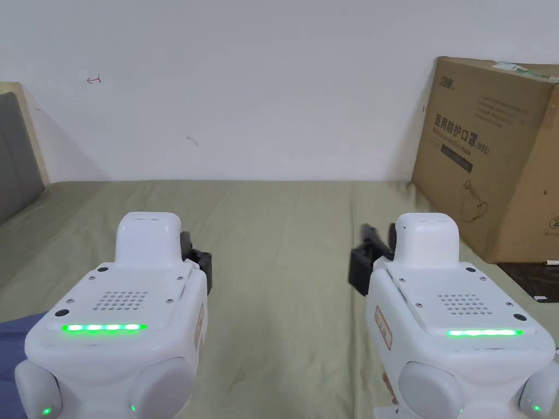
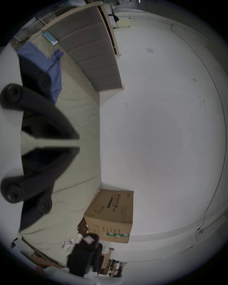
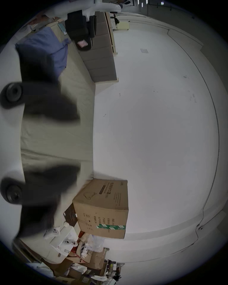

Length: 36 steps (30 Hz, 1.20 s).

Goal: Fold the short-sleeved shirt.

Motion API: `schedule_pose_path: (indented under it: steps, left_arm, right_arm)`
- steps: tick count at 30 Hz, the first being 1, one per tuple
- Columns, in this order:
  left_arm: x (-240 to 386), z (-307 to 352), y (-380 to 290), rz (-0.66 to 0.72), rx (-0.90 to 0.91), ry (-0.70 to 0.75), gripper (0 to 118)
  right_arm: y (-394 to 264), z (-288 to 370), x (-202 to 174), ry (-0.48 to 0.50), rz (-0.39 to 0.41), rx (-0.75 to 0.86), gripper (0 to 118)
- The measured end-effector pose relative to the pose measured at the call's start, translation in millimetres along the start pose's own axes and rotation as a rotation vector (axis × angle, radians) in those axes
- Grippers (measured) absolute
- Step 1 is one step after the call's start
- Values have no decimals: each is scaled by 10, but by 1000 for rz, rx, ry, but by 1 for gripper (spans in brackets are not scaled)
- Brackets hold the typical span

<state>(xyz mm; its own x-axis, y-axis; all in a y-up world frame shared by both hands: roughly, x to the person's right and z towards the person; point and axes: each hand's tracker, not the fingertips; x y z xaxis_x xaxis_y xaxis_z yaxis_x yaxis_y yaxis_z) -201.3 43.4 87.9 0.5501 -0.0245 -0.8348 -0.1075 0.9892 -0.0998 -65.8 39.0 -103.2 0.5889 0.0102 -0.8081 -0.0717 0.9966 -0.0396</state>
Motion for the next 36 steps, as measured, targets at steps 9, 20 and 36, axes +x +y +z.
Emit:
schedule_pose_path:
  steps: [9, 20, 36]
  left_arm:
    - [-39, 9, -4, 40, 15, -47, 0]
    - [-251, 72, 30, 48, 10, 1, 0]
    - [-1612, 52, -350, 138, -214, 286, 0]
  right_arm:
    - [-21, -83, 129, -8, -57, -37, 0]
    - [8, -188, -134, 89, -19, -62, 0]
    - [-202, -493, -1242, 413, 50, -168, 0]
